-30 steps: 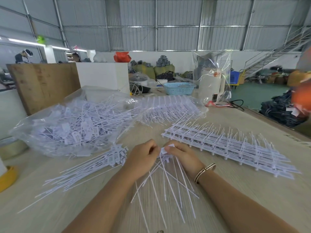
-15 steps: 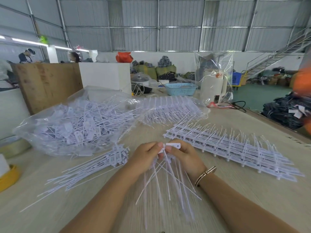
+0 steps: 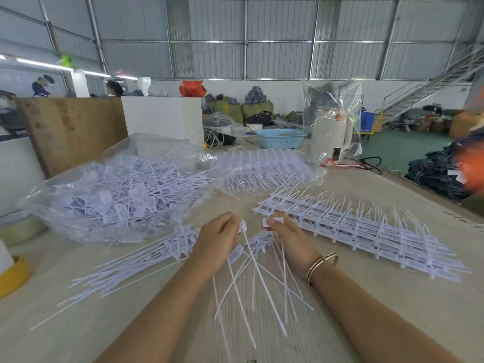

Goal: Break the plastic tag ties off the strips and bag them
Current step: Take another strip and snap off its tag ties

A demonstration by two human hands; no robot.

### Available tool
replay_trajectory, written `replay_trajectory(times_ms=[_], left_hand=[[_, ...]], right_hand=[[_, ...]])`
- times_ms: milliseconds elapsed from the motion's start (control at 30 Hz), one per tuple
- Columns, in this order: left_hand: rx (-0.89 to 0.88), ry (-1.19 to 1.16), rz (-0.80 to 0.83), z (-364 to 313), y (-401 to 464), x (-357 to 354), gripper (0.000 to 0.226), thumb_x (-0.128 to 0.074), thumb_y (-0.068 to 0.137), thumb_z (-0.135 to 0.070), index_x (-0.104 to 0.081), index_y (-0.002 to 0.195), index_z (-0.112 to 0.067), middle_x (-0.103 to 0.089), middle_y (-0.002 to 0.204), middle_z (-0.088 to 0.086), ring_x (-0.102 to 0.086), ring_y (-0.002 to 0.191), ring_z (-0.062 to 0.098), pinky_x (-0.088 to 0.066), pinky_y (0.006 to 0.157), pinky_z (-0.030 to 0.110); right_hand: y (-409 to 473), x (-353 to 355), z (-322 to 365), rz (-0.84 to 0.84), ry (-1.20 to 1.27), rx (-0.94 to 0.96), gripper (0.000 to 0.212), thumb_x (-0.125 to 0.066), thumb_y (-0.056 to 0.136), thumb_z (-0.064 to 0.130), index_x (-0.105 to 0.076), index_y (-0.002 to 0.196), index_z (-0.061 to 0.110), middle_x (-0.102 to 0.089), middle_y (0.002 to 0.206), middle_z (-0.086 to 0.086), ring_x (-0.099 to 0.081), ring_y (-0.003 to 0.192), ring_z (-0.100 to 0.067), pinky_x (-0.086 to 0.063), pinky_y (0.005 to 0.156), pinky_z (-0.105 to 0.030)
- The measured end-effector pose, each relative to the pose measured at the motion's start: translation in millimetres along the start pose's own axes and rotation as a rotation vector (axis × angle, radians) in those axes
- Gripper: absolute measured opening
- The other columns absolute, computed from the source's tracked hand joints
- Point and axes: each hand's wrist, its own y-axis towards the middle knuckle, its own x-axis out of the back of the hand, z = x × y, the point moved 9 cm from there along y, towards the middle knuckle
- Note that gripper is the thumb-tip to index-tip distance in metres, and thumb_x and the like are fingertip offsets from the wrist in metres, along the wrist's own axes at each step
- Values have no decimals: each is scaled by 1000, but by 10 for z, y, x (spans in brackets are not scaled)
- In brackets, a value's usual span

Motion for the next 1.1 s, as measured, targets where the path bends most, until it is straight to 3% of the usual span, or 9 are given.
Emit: replay_trajectory(times_ms=[67,133,200,300,467,633,833,933,1100], left_hand=[[12,6,14,11,-21,-34,38,-44,95,-21,-42,59,-29,-38,52,-12,-40,54,15,-32,59,30],[11,54,41,12,-34,-71,33,-41,97,-19,-43,66,-28,-46,57,-9,-46,55,15,-37,61,33],[-13,159,74,4,-50,-115,23,-37,97,-14,-46,78,-24,-57,65,0,-47,52,6,-38,58,25],[-68,223,91,-44,-59,-159,15,-37,95,-4,-46,91,-15,-59,74,7,-43,47,0,-30,48,16],[-171,220,87,-170,-79,-231,16,-44,95,-7,-46,102,-21,-57,85,-5,-49,58,-8,-38,57,7],[-184,307,12,-88,-66,-181,12,-49,96,-22,-53,107,-23,-55,93,-16,-54,79,-6,-41,67,8],[80,64,56,210,-40,-142,35,-55,91,-33,-58,71,-4,-57,58,-1,-51,56,9,-39,57,21],[93,83,74,229,-44,-173,33,-57,89,-30,-61,69,-4,-52,54,-1,-46,53,9,-35,56,23],[148,-31,115,273,-43,-187,38,-56,91,-34,-64,69,-4,-56,62,7,-51,60,12,-38,60,21]], right_hand=[[-4,-25,31,-1,-104,28,8,-48,95,32,-54,99,33,-58,100,16,-53,92,5,-40,73,-6],[-12,-35,92,-12,-95,69,25,-46,96,31,-42,121,35,-49,114,17,-46,102,10,-37,69,3],[-25,0,130,-44,-27,78,33,-45,96,31,-39,128,35,-47,120,19,-45,110,6,-40,74,-2],[-52,-14,155,-37,-63,95,19,-45,95,33,-58,109,35,-55,115,20,-48,111,4,-36,84,-10],[-95,-274,243,133,-207,143,31,-56,91,22,-62,62,28,-57,66,5,-55,68,-9,-43,72,-24],[-54,-107,169,75,0,87,24,-56,90,11,-64,67,11,-62,63,-6,-57,62,-16,-46,66,-24],[-71,-168,139,123,-42,72,21,-63,86,20,-64,69,8,-59,68,-8,-56,67,-14,-43,70,-21],[-101,-223,140,188,-109,52,29,-67,82,28,-62,75,0,-53,69,-11,-50,67,-14,-39,66,-19],[-129,-255,233,195,-147,100,13,-62,87,12,-63,74,12,-53,63,2,-48,57,-2,-37,57,-10]])
